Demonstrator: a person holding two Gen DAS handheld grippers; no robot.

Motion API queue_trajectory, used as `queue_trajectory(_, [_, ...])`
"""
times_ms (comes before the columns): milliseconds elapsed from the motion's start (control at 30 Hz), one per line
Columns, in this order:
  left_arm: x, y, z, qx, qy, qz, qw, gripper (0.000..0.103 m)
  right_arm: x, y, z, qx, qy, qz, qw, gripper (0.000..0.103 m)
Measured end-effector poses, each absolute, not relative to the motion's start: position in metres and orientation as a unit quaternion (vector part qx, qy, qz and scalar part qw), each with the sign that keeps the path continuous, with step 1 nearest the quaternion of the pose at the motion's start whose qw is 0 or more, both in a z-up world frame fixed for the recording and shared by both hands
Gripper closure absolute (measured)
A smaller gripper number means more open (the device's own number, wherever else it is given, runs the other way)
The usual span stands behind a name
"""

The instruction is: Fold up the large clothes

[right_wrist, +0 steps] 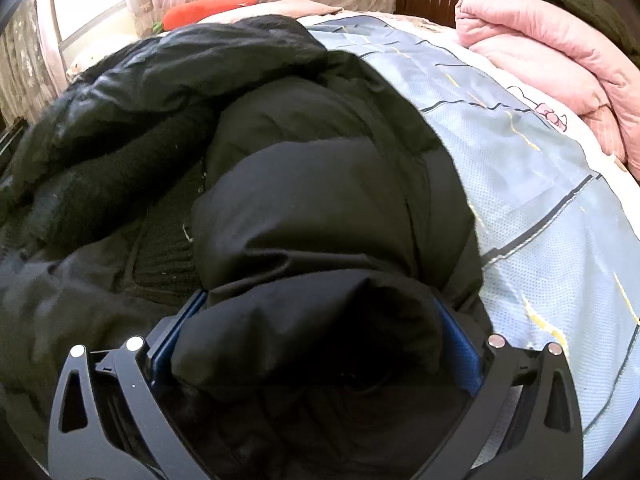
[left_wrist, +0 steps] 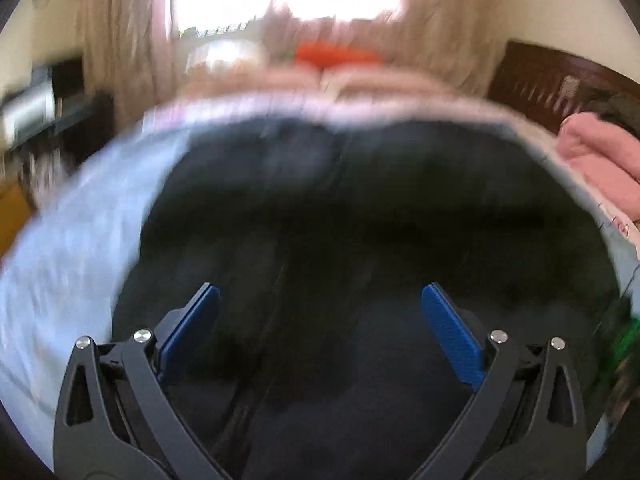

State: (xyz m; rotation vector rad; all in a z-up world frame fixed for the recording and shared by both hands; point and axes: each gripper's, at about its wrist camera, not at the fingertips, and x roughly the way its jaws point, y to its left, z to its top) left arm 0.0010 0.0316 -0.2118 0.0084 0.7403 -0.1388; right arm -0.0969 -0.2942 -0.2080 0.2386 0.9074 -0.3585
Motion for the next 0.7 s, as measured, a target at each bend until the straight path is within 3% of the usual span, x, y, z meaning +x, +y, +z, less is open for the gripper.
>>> queue_trajectory(67, [0.001, 0.050, -0.243, -0.008, 0.431, -0.080, 0.899, 0.002, -0.120, -0.286, -0.194, 0.141, 0.423, -0.186, 0.875, 0.001])
queue_trajectory(200, [-0.012, 0.036, -0.245, 0.095, 0.407, -0.127, 0.900, 0.002, -0.169, -0.260, -0.188, 0.252, 0.390, -0.185, 0.866, 0.001])
queue_trajectory(333, [-0.009, 0.049, -0.248, 0.069, 0.406, -0.166, 0.896, 0.002, -0.201, -0.236, -0.216, 0.495, 0.308, -0.111, 0.805, 0.001])
queue_trajectory(467, [-0.011, 0.052, -0.252, 0.062, 0.400, -0.178, 0.897, 0.002, -0.188, -0.217, -0.219, 0.500, 0.316, -0.091, 0.802, 0.001])
queue_trajectory(700, [-0.015, 0.054, -0.255, 0.046, 0.400, -0.190, 0.895, 0.002, -0.176, -0.226, -0.231, 0.600, 0.252, -0.063, 0.757, 0.001])
